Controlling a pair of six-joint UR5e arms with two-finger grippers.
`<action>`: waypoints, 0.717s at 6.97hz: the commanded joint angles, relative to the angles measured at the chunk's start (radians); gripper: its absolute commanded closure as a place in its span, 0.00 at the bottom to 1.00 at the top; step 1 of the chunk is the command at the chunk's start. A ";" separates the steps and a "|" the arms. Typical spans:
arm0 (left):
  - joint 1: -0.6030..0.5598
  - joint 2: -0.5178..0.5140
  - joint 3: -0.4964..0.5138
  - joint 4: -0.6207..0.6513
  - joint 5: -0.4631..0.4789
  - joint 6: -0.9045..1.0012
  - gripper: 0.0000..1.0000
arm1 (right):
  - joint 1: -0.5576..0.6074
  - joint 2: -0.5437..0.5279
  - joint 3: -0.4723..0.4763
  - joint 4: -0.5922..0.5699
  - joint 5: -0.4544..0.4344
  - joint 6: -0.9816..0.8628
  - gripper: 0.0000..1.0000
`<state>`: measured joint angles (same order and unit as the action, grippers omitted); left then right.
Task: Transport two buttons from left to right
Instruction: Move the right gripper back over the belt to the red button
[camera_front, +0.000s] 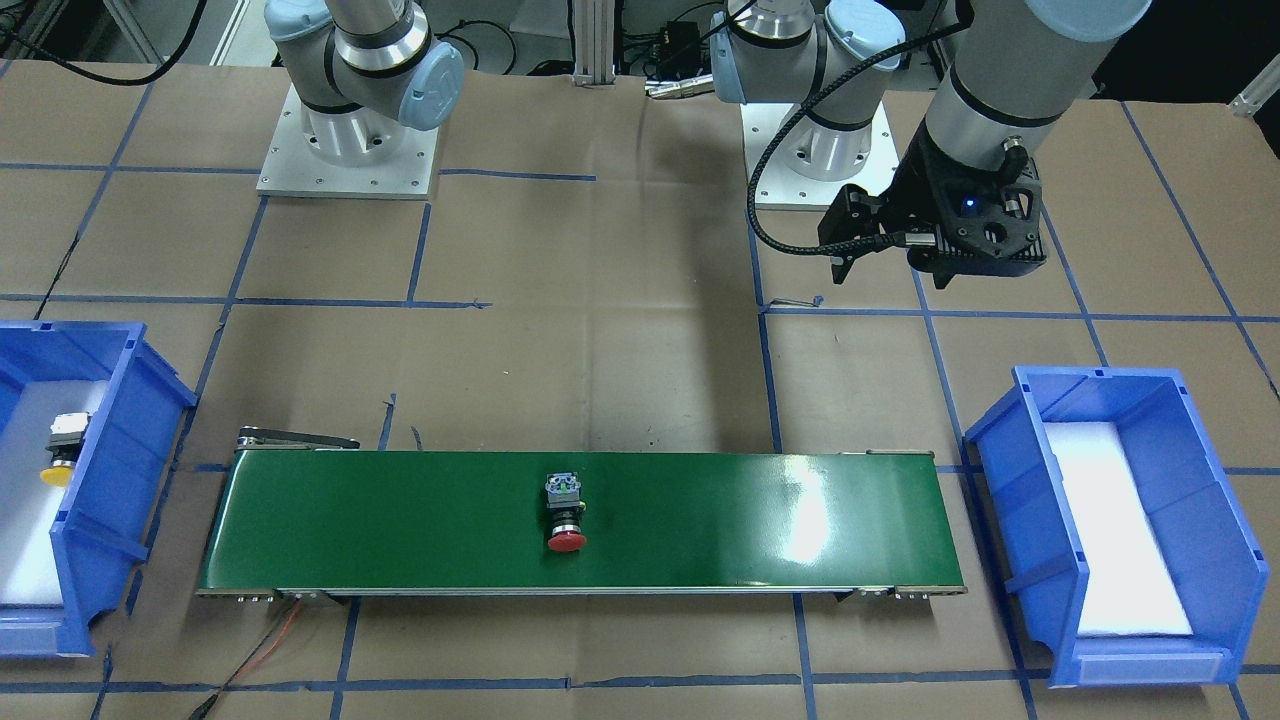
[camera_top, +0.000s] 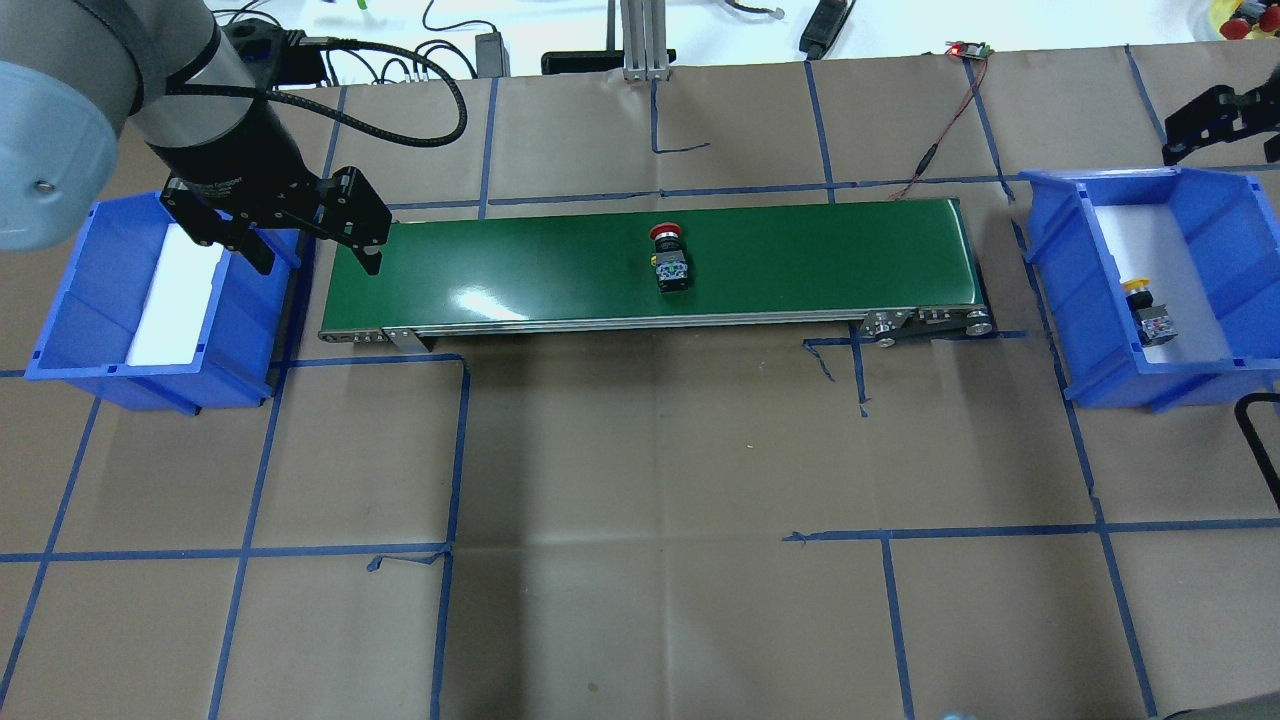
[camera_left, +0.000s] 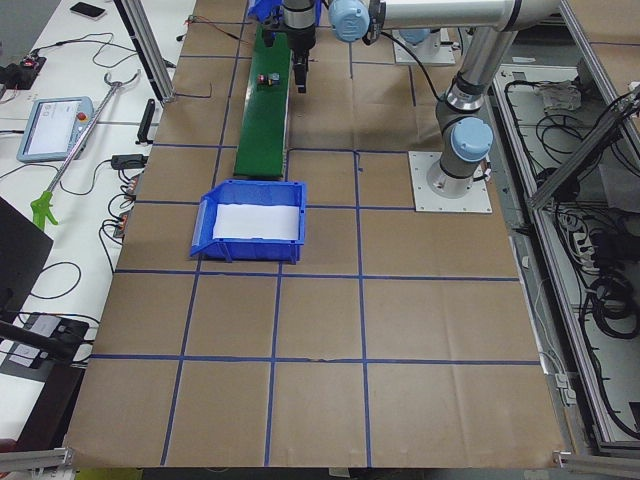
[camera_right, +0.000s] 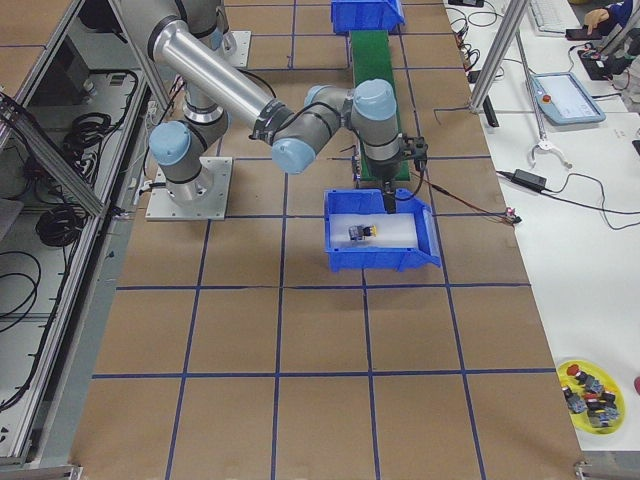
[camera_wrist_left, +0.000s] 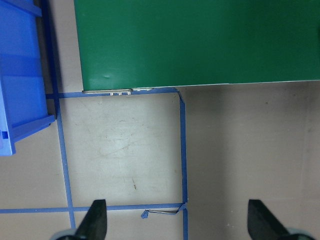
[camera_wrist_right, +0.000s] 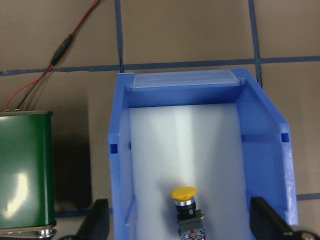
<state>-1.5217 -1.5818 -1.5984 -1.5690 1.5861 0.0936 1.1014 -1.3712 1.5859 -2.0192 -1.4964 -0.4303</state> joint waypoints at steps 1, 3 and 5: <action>0.000 0.000 0.000 0.000 0.000 0.000 0.00 | 0.207 -0.005 -0.063 0.071 -0.148 0.110 0.00; 0.000 0.000 0.000 0.001 0.000 0.000 0.00 | 0.419 -0.006 -0.061 0.073 -0.217 0.314 0.00; 0.000 0.000 0.000 0.001 0.000 0.002 0.00 | 0.535 -0.005 -0.043 0.085 -0.206 0.494 0.00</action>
<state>-1.5217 -1.5816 -1.5984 -1.5684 1.5862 0.0946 1.5581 -1.3774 1.5339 -1.9417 -1.7025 -0.0419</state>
